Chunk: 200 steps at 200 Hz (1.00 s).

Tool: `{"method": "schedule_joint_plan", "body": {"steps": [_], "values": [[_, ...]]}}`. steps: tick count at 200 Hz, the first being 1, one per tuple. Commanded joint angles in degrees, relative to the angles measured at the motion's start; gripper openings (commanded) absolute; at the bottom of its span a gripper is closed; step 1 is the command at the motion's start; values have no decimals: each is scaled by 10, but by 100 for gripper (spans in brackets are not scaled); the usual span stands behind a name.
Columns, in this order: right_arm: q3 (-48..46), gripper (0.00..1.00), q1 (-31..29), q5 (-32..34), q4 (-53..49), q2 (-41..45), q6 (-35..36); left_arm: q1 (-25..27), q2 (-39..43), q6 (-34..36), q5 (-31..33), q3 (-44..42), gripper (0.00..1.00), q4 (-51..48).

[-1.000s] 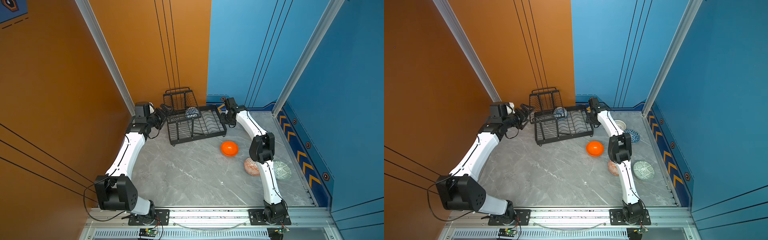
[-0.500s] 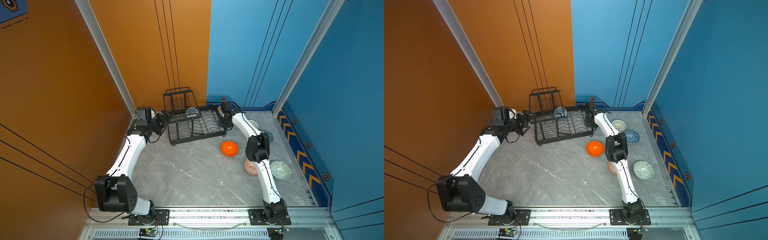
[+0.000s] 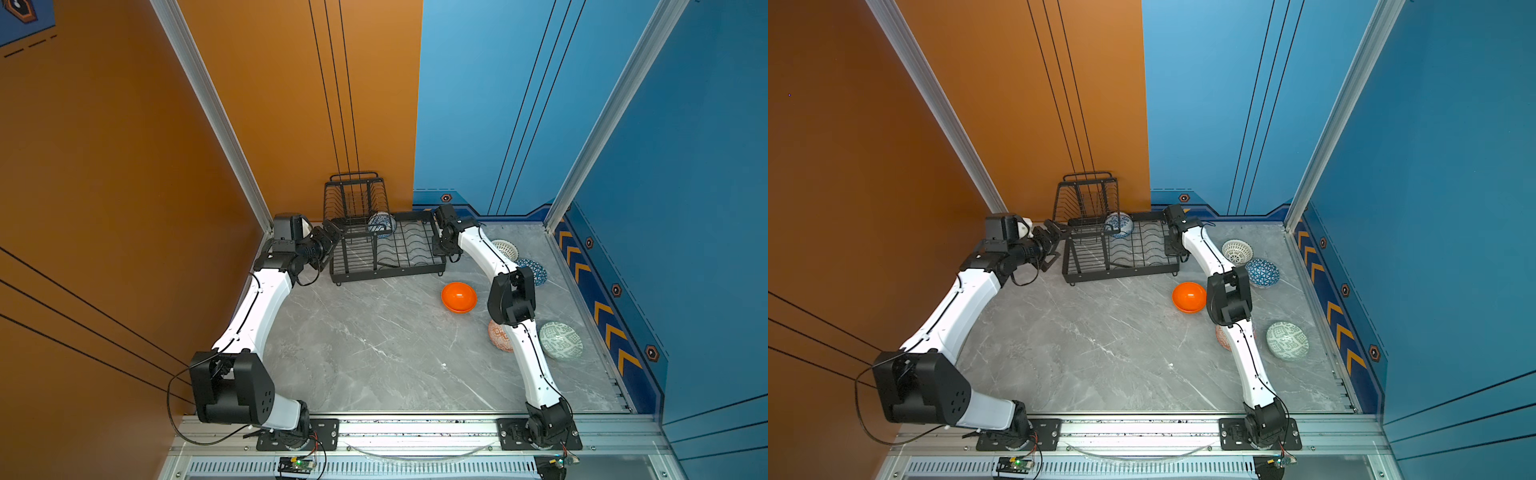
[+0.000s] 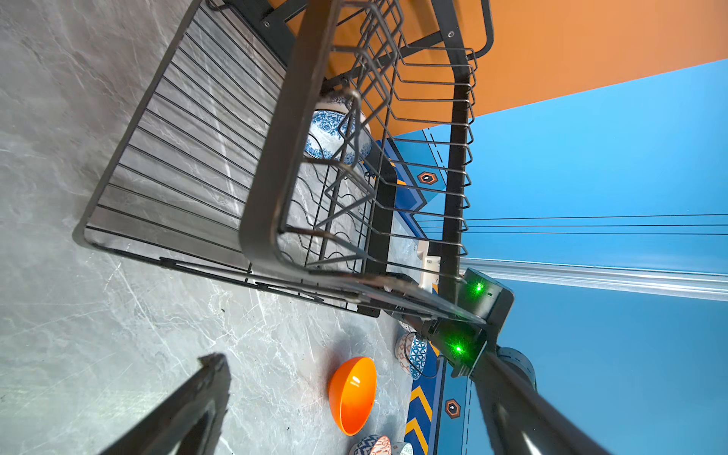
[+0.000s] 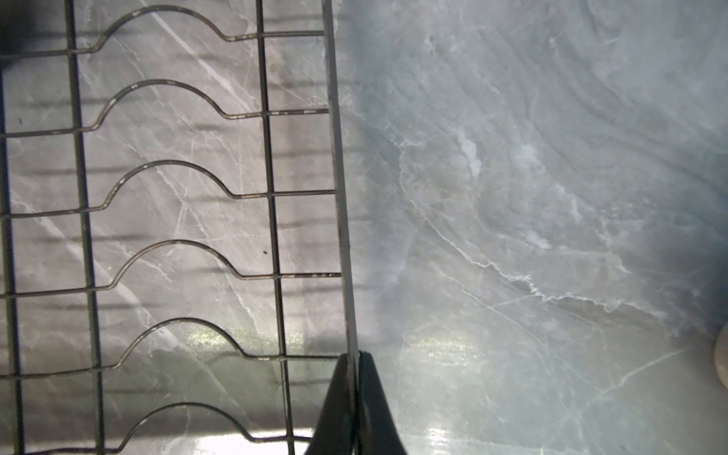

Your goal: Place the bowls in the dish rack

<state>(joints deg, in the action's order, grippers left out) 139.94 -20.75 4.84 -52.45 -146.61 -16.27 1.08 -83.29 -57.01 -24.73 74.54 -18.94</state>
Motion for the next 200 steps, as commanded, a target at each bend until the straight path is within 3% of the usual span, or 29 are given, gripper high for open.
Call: {"method": "schedule_joint_plan", "body": {"steps": [1,36,142,200], "values": [[-11,0,-9,6,13,41,-1,1,17,5,-13,-13,98,-8],[-83,0,-25,13,61,88,17,-2,35,5,-11,-27,98,-15],[-157,0,-46,8,66,153,23,-24,94,6,5,-80,98,-36],[-285,0,-55,4,106,217,12,-31,128,8,21,-95,98,-47]]}}
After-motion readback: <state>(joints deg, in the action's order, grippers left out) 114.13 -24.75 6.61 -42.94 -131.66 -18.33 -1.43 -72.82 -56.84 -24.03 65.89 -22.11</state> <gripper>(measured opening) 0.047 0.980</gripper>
